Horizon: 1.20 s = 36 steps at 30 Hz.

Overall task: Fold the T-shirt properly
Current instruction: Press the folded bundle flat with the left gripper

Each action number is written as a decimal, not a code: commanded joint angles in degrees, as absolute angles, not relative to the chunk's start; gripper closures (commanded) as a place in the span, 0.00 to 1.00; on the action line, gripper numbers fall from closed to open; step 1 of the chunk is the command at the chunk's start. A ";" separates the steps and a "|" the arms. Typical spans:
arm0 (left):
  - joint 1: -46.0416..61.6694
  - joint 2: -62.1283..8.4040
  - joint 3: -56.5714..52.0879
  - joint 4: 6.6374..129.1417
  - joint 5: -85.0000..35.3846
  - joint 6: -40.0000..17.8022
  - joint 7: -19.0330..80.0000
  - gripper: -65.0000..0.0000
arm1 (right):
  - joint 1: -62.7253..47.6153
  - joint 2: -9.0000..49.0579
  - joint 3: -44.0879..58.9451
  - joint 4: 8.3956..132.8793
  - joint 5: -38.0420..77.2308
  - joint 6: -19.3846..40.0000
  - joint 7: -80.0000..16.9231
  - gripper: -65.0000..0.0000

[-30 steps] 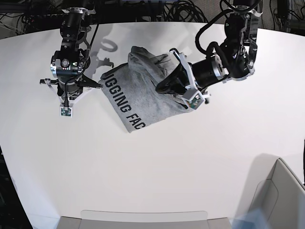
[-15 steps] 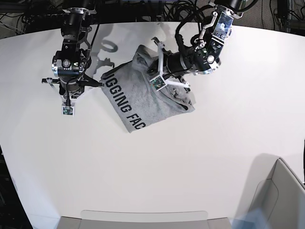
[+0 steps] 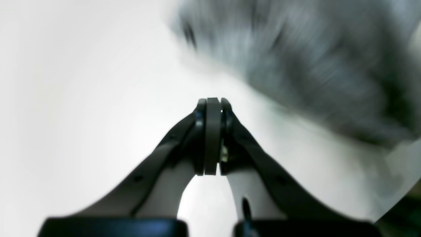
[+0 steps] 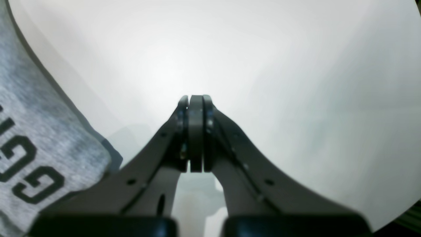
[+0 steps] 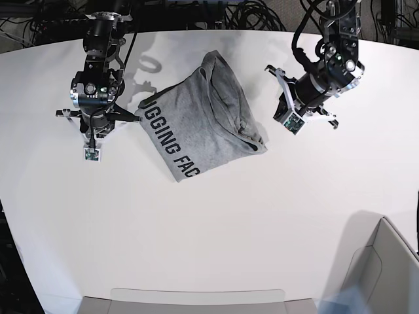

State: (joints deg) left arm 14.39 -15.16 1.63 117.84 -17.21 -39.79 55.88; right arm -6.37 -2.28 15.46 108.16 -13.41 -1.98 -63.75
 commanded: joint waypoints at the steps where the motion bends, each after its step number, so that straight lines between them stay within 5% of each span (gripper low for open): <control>1: 13.85 -14.55 2.68 117.41 -18.51 -40.00 56.04 1.00 | -5.67 -2.15 15.52 109.23 -13.41 -2.07 -62.64 1.00; 16: 2.59 -8.84 21.67 108.88 -17.19 -40.00 55.96 1.00 | -5.85 0.22 27.56 109.05 -0.22 -2.07 -62.90 1.00; 36: 9.63 -10.07 6.73 114.77 2.77 -40.00 56.04 1.00 | -6.29 0.31 23.78 109.32 -0.04 -2.07 -62.64 1.00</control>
